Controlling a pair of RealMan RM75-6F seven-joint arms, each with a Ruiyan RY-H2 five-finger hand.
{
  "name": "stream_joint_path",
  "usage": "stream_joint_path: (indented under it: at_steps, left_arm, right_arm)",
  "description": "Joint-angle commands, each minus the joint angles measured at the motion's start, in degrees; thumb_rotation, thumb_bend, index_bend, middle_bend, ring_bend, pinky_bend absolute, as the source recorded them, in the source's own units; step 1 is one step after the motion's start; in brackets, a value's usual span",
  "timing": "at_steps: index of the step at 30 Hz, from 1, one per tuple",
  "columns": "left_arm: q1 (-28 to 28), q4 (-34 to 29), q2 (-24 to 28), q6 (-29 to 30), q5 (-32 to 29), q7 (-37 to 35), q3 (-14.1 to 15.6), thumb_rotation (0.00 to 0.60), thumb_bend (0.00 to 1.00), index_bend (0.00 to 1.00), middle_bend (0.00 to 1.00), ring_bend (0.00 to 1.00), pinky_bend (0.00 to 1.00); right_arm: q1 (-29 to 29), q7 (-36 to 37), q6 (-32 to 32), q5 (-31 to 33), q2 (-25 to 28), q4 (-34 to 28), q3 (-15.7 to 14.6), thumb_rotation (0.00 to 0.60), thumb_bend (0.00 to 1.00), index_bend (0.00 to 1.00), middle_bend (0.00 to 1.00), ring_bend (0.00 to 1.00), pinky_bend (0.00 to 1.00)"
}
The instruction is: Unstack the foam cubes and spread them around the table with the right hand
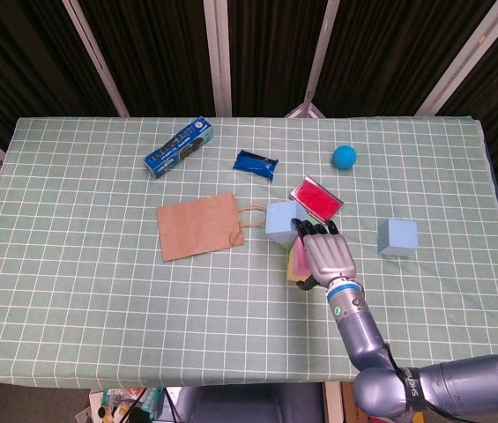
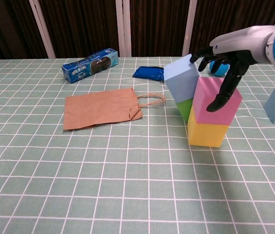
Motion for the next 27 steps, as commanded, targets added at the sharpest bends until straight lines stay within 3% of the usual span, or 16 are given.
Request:
stream_joint_path:
  at_steps: [1,7,12,15,21,27]
  left_arm:
    - [-0.06,0.15,0.08,-0.07,-0.20,-0.39,-0.10,0.600,0.32,0.14,0.00,0.00,0.02]
    - [-0.29,0.20,0.12,-0.43,-0.17,-0.40,-0.11,0.600,0.32,0.14,0.00,0.00,0.02]
    - [-0.40,0.16,0.05,-0.62,-0.45,-0.21,-0.23,0.600,0.32,0.14,0.00,0.00,0.02]
    - [-0.53,0.10,-0.02,-0.85,-0.54,0.06,-0.26,0.600,0.32,0.14,0.00,0.00,0.02]
    - [-0.70,-0.21,-0.16,-1.25,-1.16,0.78,-0.49,0.600,0.32,0.14,0.00,0.00,0.02]
    - [-0.73,-0.45,-0.23,-1.29,-1.12,1.32,-0.48,0.600,0.32,0.14,0.00,0.00,0.02]
  right_arm:
    - [0.81,-0.58,0.64,0.91,-1.54,0.61,0.50,0.600,0.17,0.00,0.12,0.17,0.00]
    - [1.45,-1.04,1.72,1.01,-4.16,2.72,0.62,0.600,0.17,0.00,0.12,0.23,0.00]
    - [1.34,-1.02,2.67,-0.37,-6.09,5.18,0.27,0.600,0.17,0.00,0.15,0.42,0.00]
    - [1.26,-1.45,3.80,-1.64,-7.07,6.64,-0.29,0.600,0.17,0.00,0.15,0.47,0.00]
    - [0.21,-3.33,5.53,-4.87,-7.74,9.04,-2.47,0.600,0.17,0.00,0.15,0.47,0.00]
    - [-1.30,-3.33,3.84,-4.78,-5.58,7.76,-2.11,0.600,0.17,0.00,0.15,0.37,0.00]
